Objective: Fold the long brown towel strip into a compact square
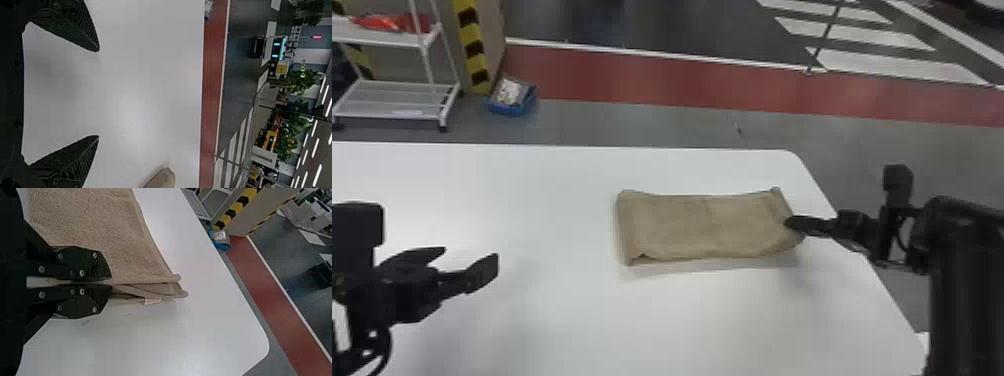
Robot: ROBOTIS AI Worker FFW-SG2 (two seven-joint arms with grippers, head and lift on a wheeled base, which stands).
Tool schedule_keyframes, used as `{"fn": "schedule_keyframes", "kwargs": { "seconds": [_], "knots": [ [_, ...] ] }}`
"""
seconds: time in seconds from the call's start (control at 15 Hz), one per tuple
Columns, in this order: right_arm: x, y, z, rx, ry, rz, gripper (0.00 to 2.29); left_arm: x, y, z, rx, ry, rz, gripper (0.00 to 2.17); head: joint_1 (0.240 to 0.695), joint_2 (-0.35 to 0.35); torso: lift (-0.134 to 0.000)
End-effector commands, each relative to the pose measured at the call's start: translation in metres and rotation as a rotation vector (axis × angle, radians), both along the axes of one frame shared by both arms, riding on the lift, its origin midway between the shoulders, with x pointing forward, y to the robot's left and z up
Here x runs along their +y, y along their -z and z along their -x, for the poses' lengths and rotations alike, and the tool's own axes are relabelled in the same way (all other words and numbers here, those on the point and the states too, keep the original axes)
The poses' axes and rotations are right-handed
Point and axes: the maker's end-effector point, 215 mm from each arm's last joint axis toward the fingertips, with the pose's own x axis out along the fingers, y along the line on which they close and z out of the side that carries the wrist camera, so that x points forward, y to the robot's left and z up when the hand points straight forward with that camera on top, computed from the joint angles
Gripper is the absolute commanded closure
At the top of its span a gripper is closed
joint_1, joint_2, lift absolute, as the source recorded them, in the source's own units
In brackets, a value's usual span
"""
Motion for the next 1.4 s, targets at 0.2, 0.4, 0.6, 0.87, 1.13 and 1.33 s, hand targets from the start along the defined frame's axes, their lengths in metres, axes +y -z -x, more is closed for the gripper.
{"fn": "schedule_keyframes", "kwargs": {
  "seconds": [0.2,0.4,0.6,0.87,1.13,1.33],
  "knots": [
    [0.029,-0.076,0.006,-0.139,-0.032,-0.17,1.53,0.007,-0.014,-0.008,-0.053,-0.011,0.004,0.1,0.695,-0.217,-0.124],
    [0.089,-0.111,0.01,-0.177,-0.124,-0.245,1.53,0.007,-0.024,-0.012,-0.094,-0.014,0.007,0.1,0.695,-0.175,-0.124],
    [0.151,-0.124,0.007,-0.186,-0.238,-0.235,1.53,0.01,-0.034,-0.015,-0.136,-0.02,0.009,0.1,0.695,-0.109,-0.124],
    [0.208,-0.12,0.002,-0.18,-0.332,-0.201,1.53,0.025,-0.031,-0.011,-0.129,-0.042,0.01,0.1,0.695,-0.033,-0.124],
    [0.181,-0.123,0.0,-0.193,-0.276,-0.204,1.53,0.035,-0.032,-0.01,-0.13,-0.056,0.011,0.1,0.695,0.02,-0.124],
    [0.178,-0.121,0.007,-0.191,-0.27,-0.219,1.53,0.025,-0.033,-0.012,-0.133,-0.041,0.015,0.1,0.695,0.007,-0.124]
  ]
}}
